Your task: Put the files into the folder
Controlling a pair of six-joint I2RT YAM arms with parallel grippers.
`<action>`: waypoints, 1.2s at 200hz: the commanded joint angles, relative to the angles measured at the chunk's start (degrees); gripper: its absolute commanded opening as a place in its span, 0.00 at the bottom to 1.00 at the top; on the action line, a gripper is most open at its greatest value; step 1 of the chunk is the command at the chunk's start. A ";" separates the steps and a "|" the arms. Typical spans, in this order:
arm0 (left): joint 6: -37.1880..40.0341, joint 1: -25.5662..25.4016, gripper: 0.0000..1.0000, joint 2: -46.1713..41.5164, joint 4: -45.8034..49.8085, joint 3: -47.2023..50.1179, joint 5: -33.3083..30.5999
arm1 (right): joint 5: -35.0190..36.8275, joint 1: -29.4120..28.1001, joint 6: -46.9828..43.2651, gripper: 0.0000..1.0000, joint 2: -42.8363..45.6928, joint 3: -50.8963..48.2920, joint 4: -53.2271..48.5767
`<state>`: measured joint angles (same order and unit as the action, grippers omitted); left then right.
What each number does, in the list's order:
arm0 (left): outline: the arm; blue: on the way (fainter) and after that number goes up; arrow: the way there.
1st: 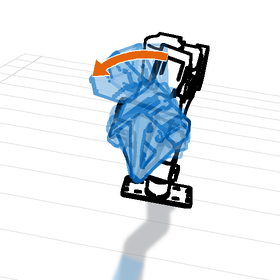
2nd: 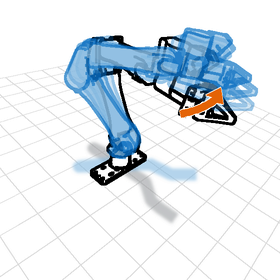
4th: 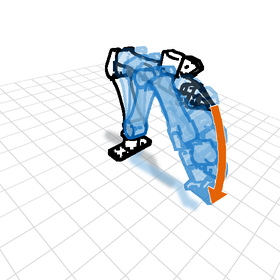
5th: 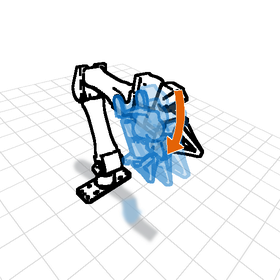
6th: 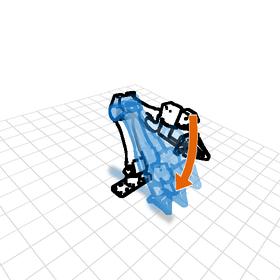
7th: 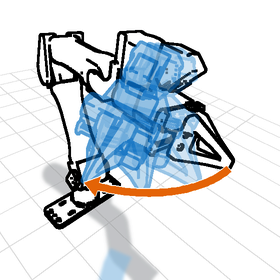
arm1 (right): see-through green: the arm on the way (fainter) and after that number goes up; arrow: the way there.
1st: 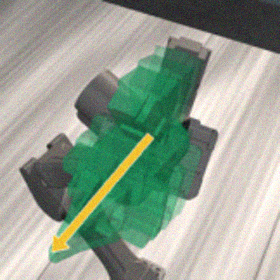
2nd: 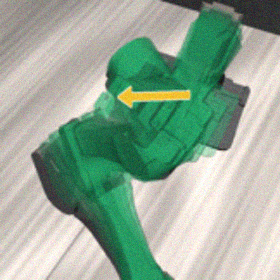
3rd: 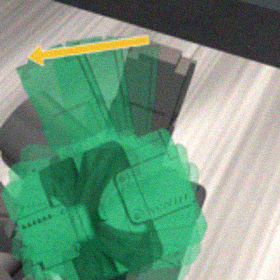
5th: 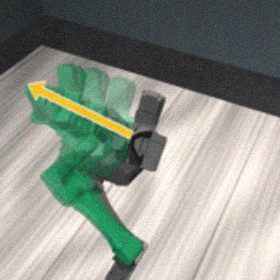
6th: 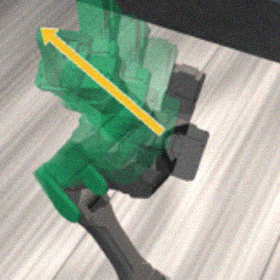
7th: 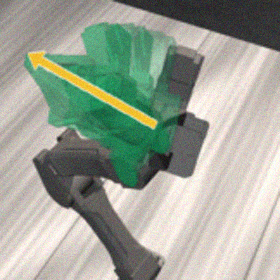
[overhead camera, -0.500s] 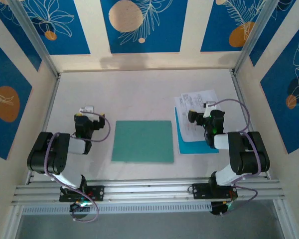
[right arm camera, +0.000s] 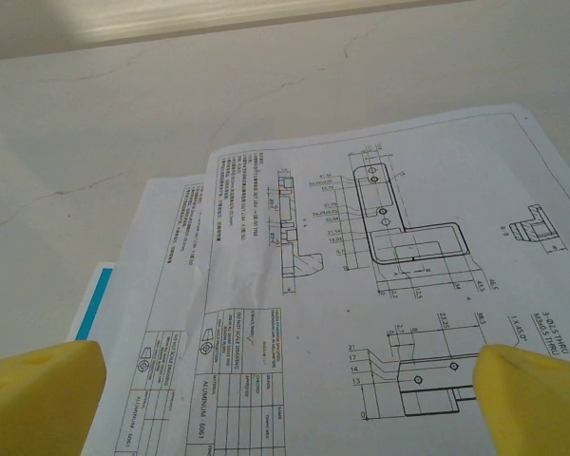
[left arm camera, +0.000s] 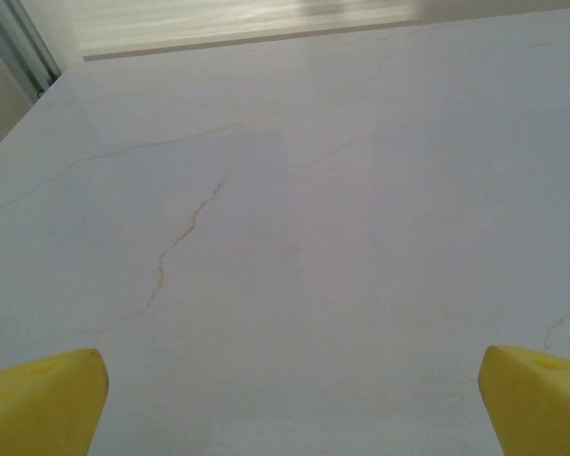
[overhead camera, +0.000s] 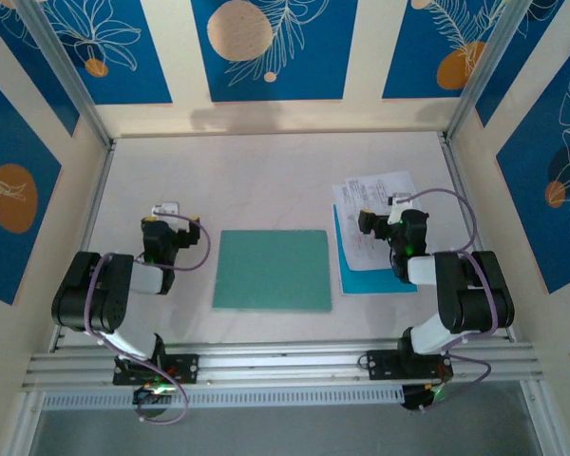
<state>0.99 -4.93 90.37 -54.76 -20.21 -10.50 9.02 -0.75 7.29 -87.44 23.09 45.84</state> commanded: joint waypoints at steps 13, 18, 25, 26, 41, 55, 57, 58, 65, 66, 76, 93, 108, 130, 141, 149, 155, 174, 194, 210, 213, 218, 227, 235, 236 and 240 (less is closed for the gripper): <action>0.24 0.27 1.00 -0.74 0.01 -0.65 0.97 | 1.29 -0.33 -0.78 0.99 0.16 0.08 1.88; 0.26 0.29 1.00 -0.73 0.00 -0.68 0.92 | 1.27 -0.30 -0.79 0.99 0.19 0.03 1.85; 0.24 0.27 1.00 -0.72 0.01 -0.61 0.92 | 1.27 -0.30 -0.79 0.99 0.19 0.07 1.88; 0.24 0.27 1.00 -0.72 -0.04 -0.57 0.92 | 1.27 -0.30 -0.79 0.99 0.17 0.04 1.92; 0.23 0.28 1.00 -0.80 -0.06 -0.62 0.88 | 1.27 -0.30 -0.79 0.99 0.16 0.02 1.93; 0.22 0.29 1.00 -0.85 -0.16 -0.49 0.92 | 1.31 -0.30 -0.75 0.99 0.21 0.01 2.00; 0.26 0.28 1.00 -0.82 -0.21 -0.52 0.86 | 1.26 -0.30 -0.69 0.99 0.17 0.00 1.91; 0.29 0.27 1.00 -0.86 -0.23 -0.53 0.84 | 1.26 -0.26 -0.65 0.99 0.17 0.01 1.94; 0.32 0.27 1.00 -0.87 -0.34 -0.43 0.83 | 1.21 -0.21 -0.65 0.99 0.15 0.05 1.76; 0.32 0.27 1.00 -0.84 -0.34 -0.44 0.83 | 1.24 -0.21 -0.68 0.99 0.16 0.08 1.78; 0.19 0.29 1.00 -0.94 -0.66 -0.22 0.23 | 1.14 -0.20 -0.68 0.99 0.25 -0.12 1.94; -0.46 0.00 1.00 -0.96 -3.45 1.16 -2.74 | 0.78 -0.57 -1.23 0.99 1.66 0.60 -0.03; 0.31 -1.74 1.00 -3.19 -2.26 1.66 -6.25 | 3.70 -1.68 -1.43 0.99 4.64 5.11 -9.77; 4.48 -6.19 1.00 -7.69 3.34 -0.31 -12.47 | 7.84 -3.17 -1.80 0.99 8.12 10.00 -19.58; 4.83 -7.30 1.00 -11.30 9.88 -2.67 -15.75 | 8.31 -3.27 0.14 0.99 10.64 10.39 -19.56; 4.95 -8.02 1.00 -13.57 11.82 -4.07 -18.11 | 8.53 -3.58 1.83 0.99 13.00 10.78 -18.30; 3.83 -8.32 1.00 -15.15 11.24 -4.91 -19.38 | 9.08 -4.09 3.10 0.99 14.76 12.12 -18.68; -1.48 -11.73 1.00 -19.48 15.22 -12.38 -26.50 | 15.20 -6.02 15.85 0.99 18.08 22.86 -31.28; -33.32 -10.94 1.00 -22.68 57.71 -32.20 -22.87 | 11.56 -2.14 47.50 0.99 13.46 42.97 -72.75; -45.65 -10.39 1.00 -21.56 70.34 -38.62 -16.33 | -6.61 2.41 49.05 0.90 8.34 46.38 -76.66; -47.34 -9.88 1.00 -21.32 70.42 -38.84 -13.59 | -9.86 2.99 48.90 0.87 7.82 46.23 -75.51; -49.64 -9.20 1.00 -20.74 70.49 -39.25 -8.82 | -13.88 3.13 48.95 0.85 7.05 46.32 -74.72; -53.15 -9.63 1.00 -19.18 73.08 -41.33 -2.91 | -12.68 1.15 48.41 0.83 6.75 47.72 -77.08; -55.78 -11.23 1.00 -17.71 77.69 -44.12 0.30 | -10.07 -1.48 46.38 0.82 7.12 49.31 -79.25; -56.07 -11.50 1.00 -17.43 78.45 -44.48 0.48 | -9.76 -1.85 45.95 0.82 7.16 49.54 -79.42; -57.15 -12.92 1.00 -16.73 81.57 -45.91 0.80 | -8.58 -3.48 44.48 0.82 7.33 50.28 -80.24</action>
<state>-37.47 -15.03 68.95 0.89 -62.02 -22.22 6.72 1.50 47.72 -77.80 71.72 -16.53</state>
